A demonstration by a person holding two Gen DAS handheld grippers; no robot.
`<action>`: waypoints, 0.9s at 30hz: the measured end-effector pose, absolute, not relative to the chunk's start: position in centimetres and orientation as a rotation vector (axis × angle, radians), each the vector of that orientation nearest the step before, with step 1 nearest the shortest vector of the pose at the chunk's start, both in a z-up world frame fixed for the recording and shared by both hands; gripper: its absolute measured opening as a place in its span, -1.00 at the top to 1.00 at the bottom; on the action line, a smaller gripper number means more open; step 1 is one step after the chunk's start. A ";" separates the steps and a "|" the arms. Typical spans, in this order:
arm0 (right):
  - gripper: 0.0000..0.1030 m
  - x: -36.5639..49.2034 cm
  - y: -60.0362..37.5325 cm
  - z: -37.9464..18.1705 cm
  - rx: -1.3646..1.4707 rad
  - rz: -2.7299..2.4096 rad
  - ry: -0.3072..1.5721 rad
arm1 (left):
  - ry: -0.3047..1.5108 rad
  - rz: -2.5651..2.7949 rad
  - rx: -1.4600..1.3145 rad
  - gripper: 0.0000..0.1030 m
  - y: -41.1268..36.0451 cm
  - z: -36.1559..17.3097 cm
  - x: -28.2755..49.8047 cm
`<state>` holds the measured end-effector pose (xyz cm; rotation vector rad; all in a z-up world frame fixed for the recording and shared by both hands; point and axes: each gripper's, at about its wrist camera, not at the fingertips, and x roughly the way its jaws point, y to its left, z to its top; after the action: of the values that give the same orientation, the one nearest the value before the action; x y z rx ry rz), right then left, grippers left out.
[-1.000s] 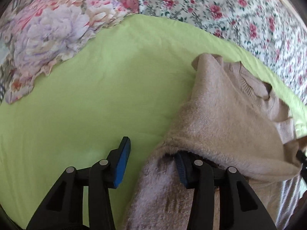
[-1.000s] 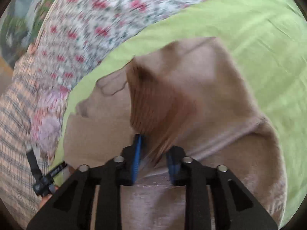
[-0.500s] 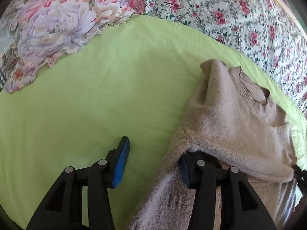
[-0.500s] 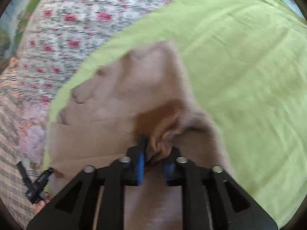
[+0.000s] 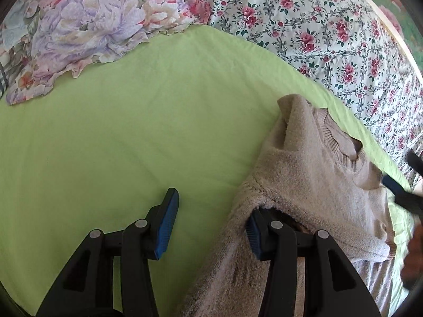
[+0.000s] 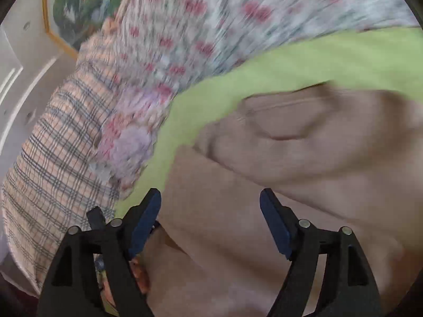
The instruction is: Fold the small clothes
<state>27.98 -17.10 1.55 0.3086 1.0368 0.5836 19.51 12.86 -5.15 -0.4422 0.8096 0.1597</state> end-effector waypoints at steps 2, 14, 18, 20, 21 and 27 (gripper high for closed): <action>-0.51 30.4 -14.3 0.4 0.281 0.634 1.067 | 0.805 0.156 -0.444 0.04 12.9 -5.2 19.5; -0.54 38.7 -3.5 -5.4 0.445 1.005 1.285 | 0.740 0.101 -0.570 0.04 14.4 -5.9 18.7; -0.54 41.6 -2.9 -7.0 0.599 0.919 1.254 | 0.718 0.077 -0.632 0.06 15.3 -6.2 18.5; -0.53 41.7 -3.8 -7.1 0.619 0.853 1.226 | 0.712 0.055 -0.678 0.07 15.9 -6.4 18.5; -0.53 41.4 -4.7 -6.6 0.625 0.824 1.196 | 0.716 0.050 -0.683 0.07 16.0 -6.4 18.5; -0.53 35.9 -11.6 -0.4 0.486 0.712 1.057 | 0.778 0.063 -0.658 0.08 16.2 -5.6 17.4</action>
<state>35.87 -11.56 -0.39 0.4860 1.0571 0.7125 17.42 16.16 -5.55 -0.6575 0.7784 0.0629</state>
